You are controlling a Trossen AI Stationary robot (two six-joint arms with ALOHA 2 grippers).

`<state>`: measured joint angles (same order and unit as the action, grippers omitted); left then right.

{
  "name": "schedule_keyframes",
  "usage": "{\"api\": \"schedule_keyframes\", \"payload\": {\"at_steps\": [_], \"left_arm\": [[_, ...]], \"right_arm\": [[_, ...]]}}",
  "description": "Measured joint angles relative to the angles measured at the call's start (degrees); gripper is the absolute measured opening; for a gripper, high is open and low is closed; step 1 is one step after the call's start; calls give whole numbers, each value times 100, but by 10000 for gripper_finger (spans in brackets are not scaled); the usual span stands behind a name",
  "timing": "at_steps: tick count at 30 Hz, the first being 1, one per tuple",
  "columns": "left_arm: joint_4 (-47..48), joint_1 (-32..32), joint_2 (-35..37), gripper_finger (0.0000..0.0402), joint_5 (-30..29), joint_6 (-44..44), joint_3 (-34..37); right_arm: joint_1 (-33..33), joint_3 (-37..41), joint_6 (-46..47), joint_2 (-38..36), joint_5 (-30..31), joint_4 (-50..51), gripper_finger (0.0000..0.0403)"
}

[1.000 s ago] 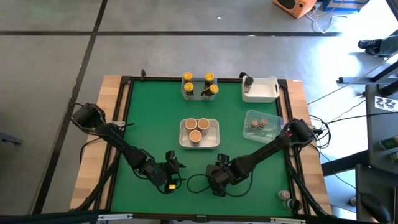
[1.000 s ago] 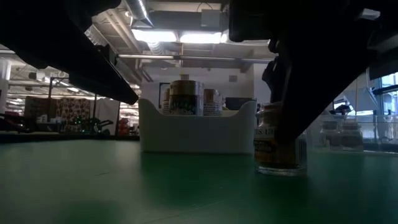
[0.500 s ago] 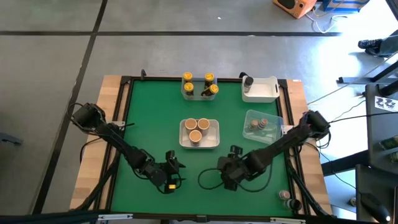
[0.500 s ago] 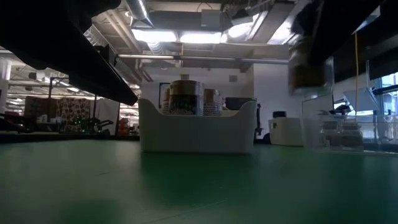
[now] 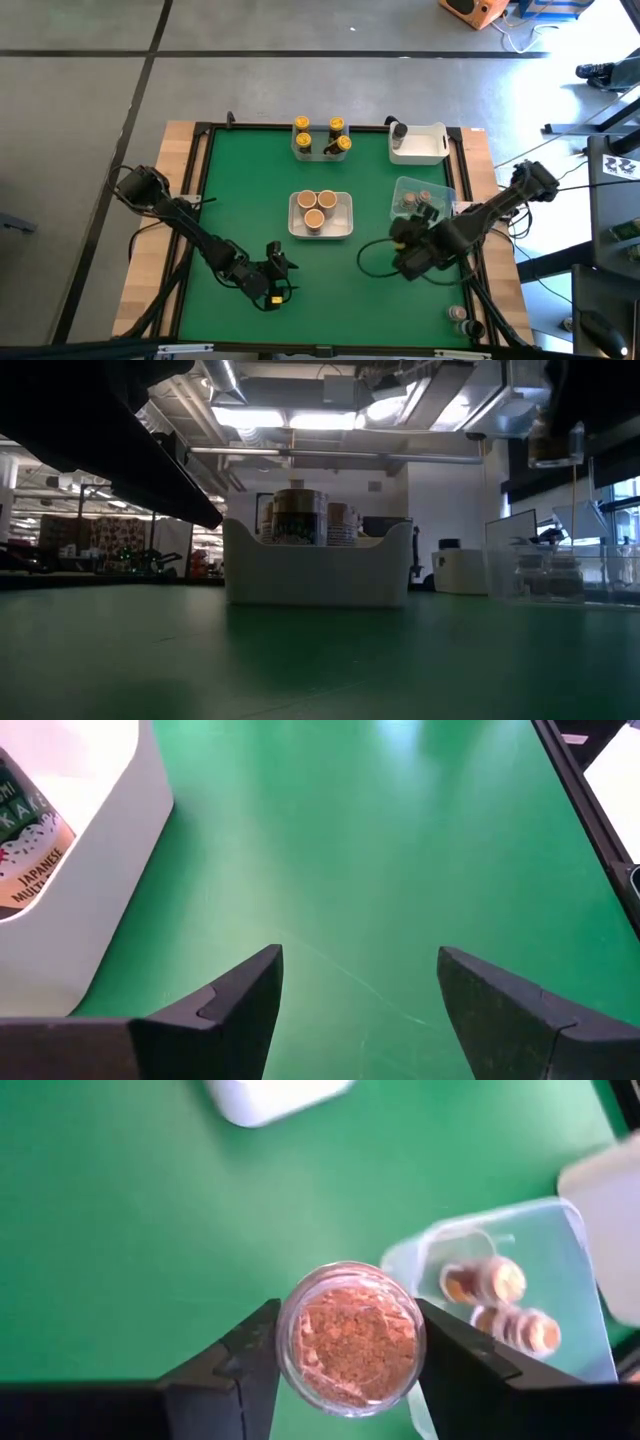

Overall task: Sort spices by type
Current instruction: Put the top brown seasoning bottle into the bottom transparent bin

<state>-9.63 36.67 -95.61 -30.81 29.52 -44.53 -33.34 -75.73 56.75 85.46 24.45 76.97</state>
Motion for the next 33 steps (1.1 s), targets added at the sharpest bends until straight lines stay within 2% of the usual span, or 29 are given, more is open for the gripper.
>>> {"api": "schedule_keyframes", "payload": {"at_steps": [7, 15, 20, 28, 33], "left_arm": [[0, 0, 0, 249, 0, 0, 0], [-1, 0, 0, 249, -130, -12, 0], [0, -2, 0, 249, -181, -2, 0], [0, 0, 0, 249, -182, -9, 0], [0, -1, 0, 249, -182, -9, 0]], "right_arm": [[34, 1350, 1007, -1521, 8, 20, 197], [558, 2557, 2166, -2952, 217, -18, 200], [959, 3034, 2128, -3223, 265, -427, 201], [1479, 3562, 2085, -3170, 149, -948, 201], [1589, 3940, 2080, -3161, 149, -1302, 201]]}}
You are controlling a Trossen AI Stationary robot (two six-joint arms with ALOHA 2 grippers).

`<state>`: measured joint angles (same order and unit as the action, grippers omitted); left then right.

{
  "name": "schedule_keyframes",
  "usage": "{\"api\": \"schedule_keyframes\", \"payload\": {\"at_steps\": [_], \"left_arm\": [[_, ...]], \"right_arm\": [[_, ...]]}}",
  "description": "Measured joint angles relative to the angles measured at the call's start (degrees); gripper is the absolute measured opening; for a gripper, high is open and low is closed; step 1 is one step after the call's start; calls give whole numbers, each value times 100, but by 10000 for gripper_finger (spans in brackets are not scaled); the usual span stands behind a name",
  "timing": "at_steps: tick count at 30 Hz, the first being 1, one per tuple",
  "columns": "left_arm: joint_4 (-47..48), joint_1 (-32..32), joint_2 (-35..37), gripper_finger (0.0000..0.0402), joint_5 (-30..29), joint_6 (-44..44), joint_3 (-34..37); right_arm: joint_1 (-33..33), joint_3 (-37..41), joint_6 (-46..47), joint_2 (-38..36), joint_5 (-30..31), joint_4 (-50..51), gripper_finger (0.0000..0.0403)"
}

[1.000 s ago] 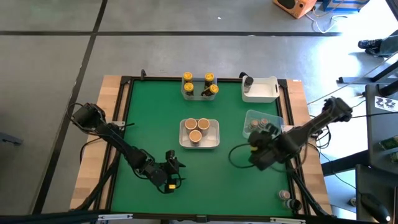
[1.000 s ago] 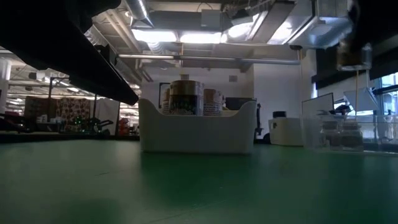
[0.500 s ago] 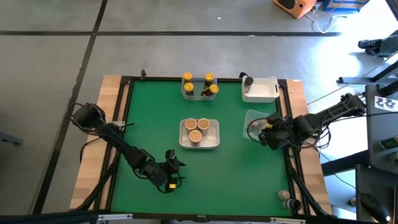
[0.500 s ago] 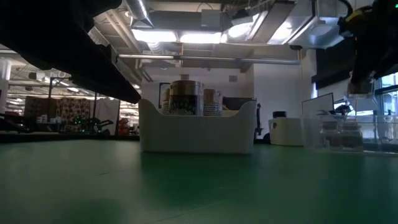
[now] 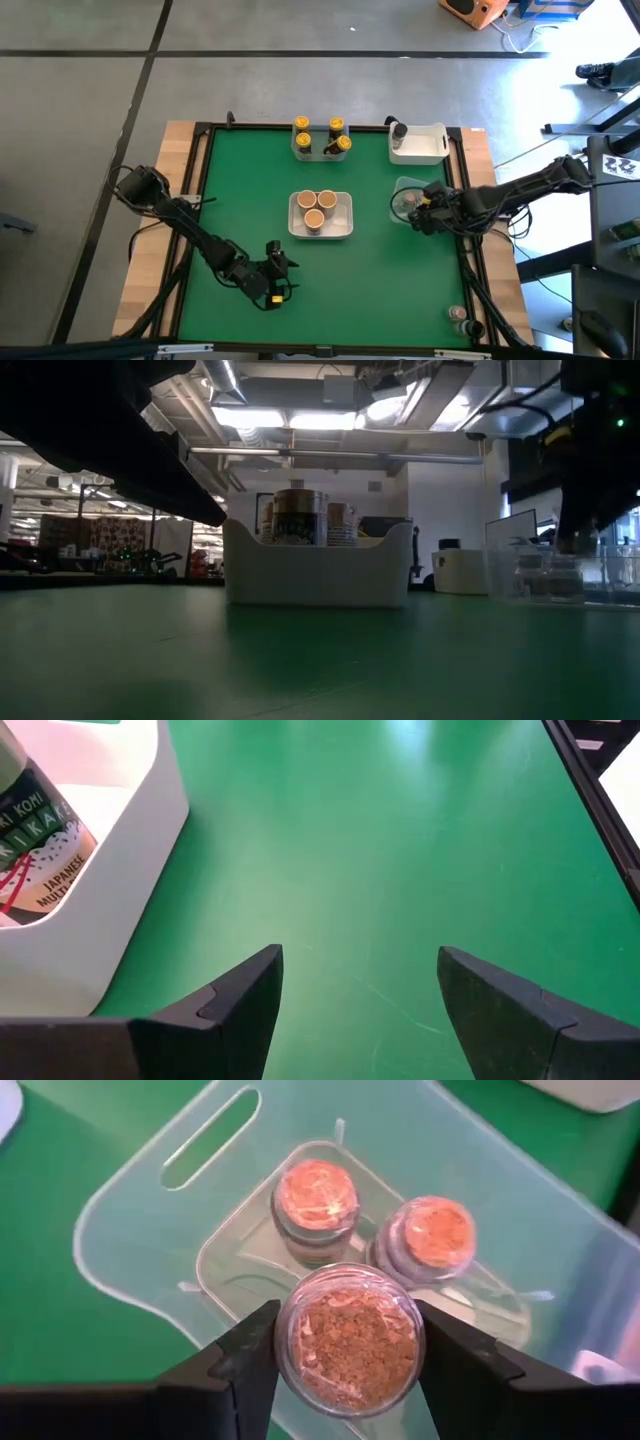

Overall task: Sort spices by type
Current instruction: Put the top brown seasoning bottle into the bottom transparent bin

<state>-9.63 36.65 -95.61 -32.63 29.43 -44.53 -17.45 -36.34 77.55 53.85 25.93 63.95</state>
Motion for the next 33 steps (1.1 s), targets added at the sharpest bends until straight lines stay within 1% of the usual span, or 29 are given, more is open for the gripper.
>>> {"api": "schedule_keyframes", "payload": {"at_steps": [7, 24, 29, 33], "left_arm": [[-1, 0, -1, 249, -2, -31, 0], [0, 1, 0, 249, -2, -29, 0], [2, 1, -2, 249, -2, -38, 0], [2, 1, -1, 249, -2, -38, 0]], "right_arm": [[0, 502, 6, 6, 89, -763, 201], [-13, 1061, -143, 78, 236, -1235, 204], [-13, 1097, -143, 78, 324, -1250, 221], [-13, 1097, -141, 78, 229, -1249, 251]]}}
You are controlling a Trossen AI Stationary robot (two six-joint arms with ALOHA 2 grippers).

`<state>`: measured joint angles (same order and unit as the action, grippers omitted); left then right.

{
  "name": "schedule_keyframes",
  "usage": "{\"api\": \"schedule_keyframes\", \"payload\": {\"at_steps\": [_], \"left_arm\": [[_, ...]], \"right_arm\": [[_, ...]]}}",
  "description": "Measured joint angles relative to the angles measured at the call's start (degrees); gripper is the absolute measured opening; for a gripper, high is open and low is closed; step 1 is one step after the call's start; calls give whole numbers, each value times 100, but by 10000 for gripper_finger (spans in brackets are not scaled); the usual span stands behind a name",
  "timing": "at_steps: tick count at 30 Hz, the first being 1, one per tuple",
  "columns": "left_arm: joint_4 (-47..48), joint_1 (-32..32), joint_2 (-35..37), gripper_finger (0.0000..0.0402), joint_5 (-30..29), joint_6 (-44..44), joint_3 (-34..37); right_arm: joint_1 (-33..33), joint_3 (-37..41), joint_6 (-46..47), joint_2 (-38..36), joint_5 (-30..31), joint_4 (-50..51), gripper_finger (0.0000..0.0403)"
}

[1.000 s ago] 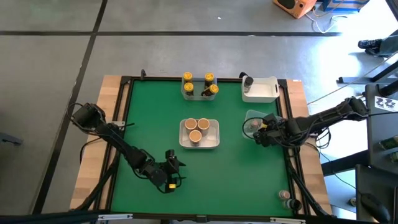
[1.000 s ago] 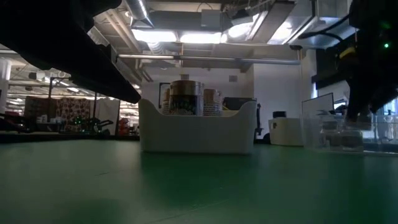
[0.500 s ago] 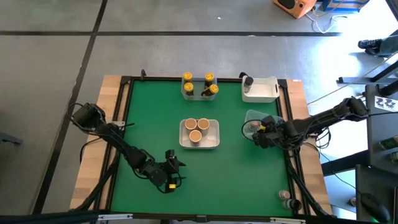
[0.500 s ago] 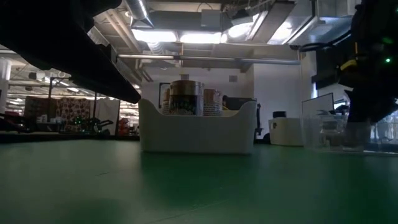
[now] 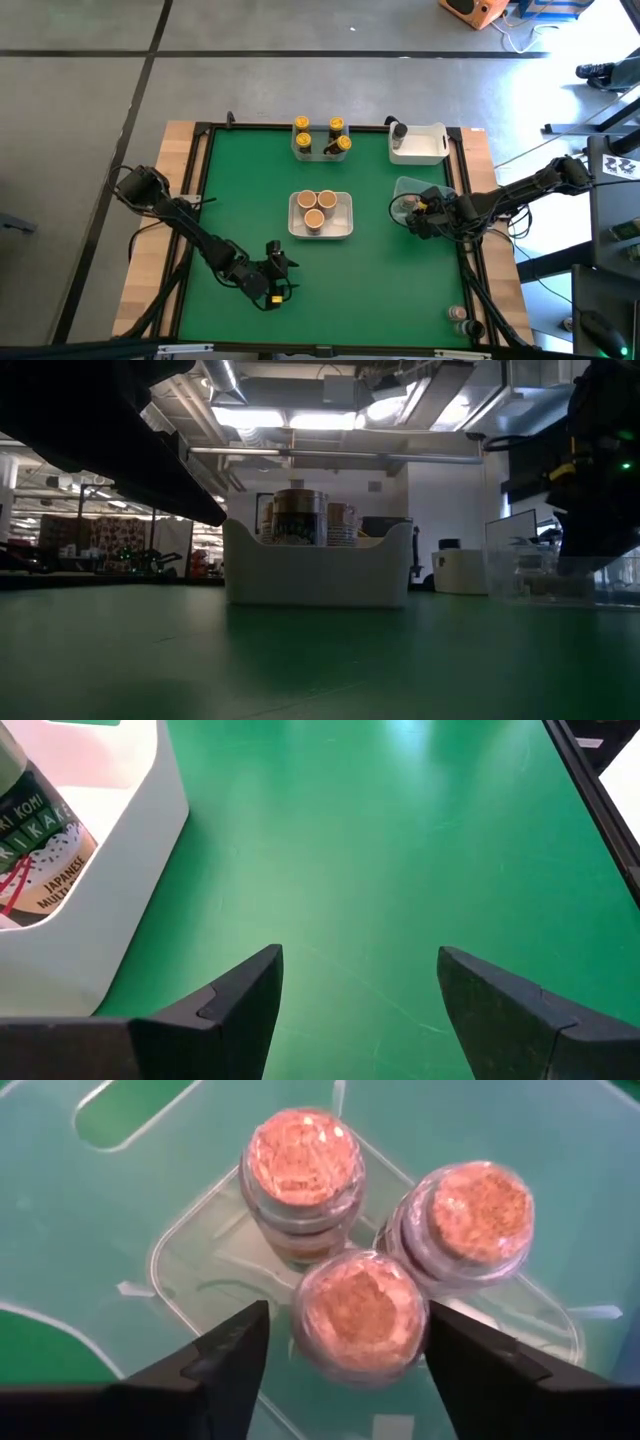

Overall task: Sort spices by type
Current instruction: Put the top brown seasoning bottle into the bottom transparent bin, then put the brown seasoning bottle into the bottom transparent bin

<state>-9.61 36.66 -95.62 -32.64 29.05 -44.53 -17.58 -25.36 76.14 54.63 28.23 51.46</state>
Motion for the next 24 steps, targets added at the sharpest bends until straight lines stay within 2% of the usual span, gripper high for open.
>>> {"api": "schedule_keyframes", "payload": {"at_steps": [5, 10, 13, 19, 24], "left_arm": [[0, -1, 1, 249, 0, -1, 0], [0, -1, -1, 249, 0, 5, 0], [0, -2, -1, 249, 0, 7, 0], [-1, 1, 0, 249, 2, 70, 0], [-9, 9, -1, 249, 4, 101, 0]], "right_arm": [[0, -179, -160, -5, -192, 245, 286], [-2, -1102, -538, -14, -507, 978, 295], [-9, -1676, -764, -13, -960, 1121, 293], [-138, -2143, -529, -15, -2232, 622, 292], [-683, -2146, 21, 100, -2577, 167, 292]]}}
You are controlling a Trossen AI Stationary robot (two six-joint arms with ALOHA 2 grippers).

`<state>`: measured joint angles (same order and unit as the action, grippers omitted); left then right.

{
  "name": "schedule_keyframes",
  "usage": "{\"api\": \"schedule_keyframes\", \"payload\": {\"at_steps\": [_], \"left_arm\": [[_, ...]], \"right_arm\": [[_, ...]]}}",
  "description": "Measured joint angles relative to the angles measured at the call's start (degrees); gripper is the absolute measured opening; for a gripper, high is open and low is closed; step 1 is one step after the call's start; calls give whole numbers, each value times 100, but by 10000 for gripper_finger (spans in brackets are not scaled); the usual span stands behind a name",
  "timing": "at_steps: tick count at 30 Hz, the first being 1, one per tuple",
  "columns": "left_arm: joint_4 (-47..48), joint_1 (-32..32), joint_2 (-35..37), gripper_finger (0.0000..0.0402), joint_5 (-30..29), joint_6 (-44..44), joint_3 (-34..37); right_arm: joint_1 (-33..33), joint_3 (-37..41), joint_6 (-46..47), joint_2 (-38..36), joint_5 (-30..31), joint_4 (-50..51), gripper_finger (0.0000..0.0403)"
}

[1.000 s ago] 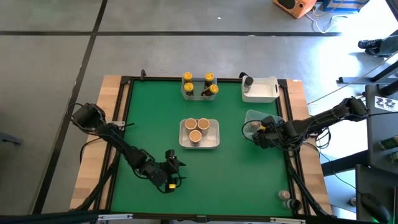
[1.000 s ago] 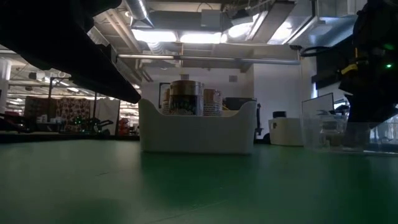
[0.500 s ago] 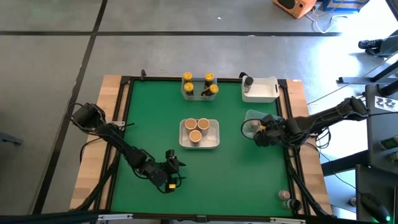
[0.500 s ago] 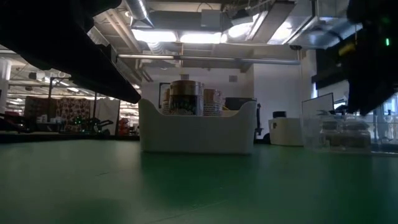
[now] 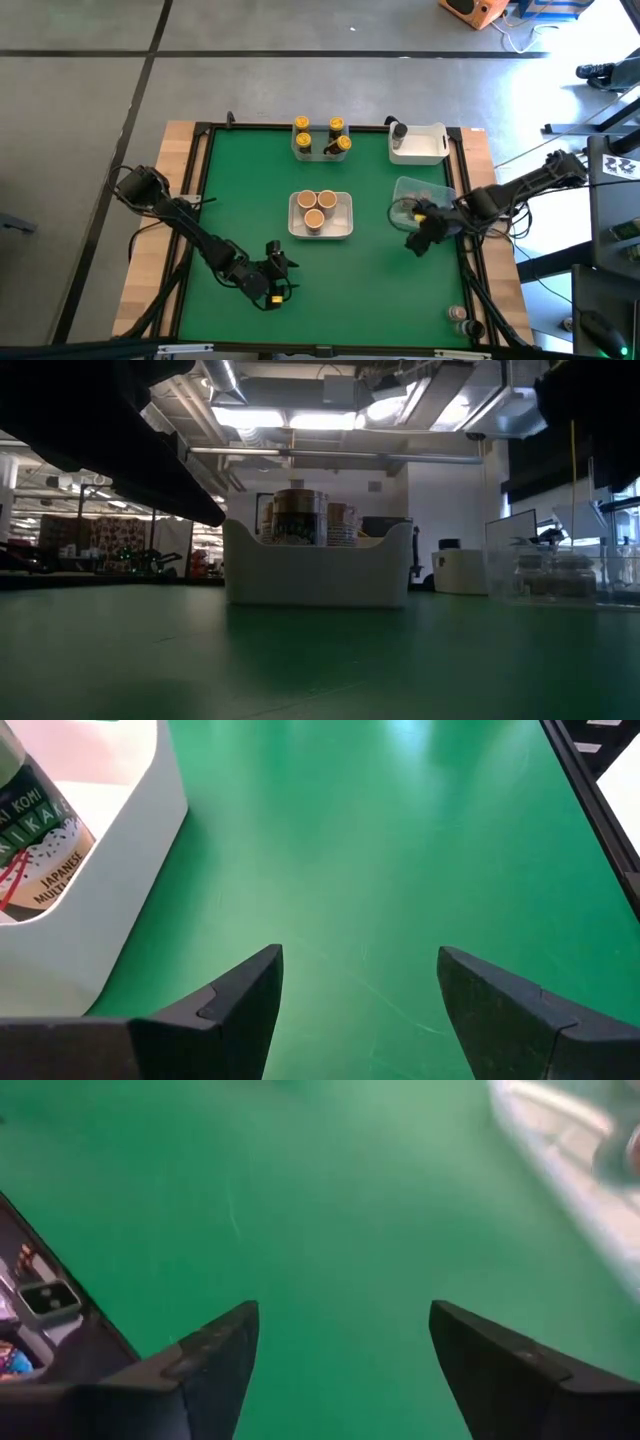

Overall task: Sort spices by type
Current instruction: Put the brown seasoning bottle into the bottom transparent bin

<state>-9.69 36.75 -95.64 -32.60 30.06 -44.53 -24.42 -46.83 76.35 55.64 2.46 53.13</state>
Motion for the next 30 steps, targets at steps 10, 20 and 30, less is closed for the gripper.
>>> {"api": "schedule_keyframes", "payload": {"at_steps": [10, 20, 30], "left_arm": [[-47, 0, 0, 249, -1, 16, 2], [-47, -2, 0, 249, -2, 20, 2], [-46, -4, 0, 249, -2, 58, 2]], "right_arm": [[-1410, 0, 1780, 915, -758, -64, 292], [-2570, 0, 3380, 1522, -1473, -79, 291], [-3445, 2, 4668, 1868, -1609, -383, 291]]}}
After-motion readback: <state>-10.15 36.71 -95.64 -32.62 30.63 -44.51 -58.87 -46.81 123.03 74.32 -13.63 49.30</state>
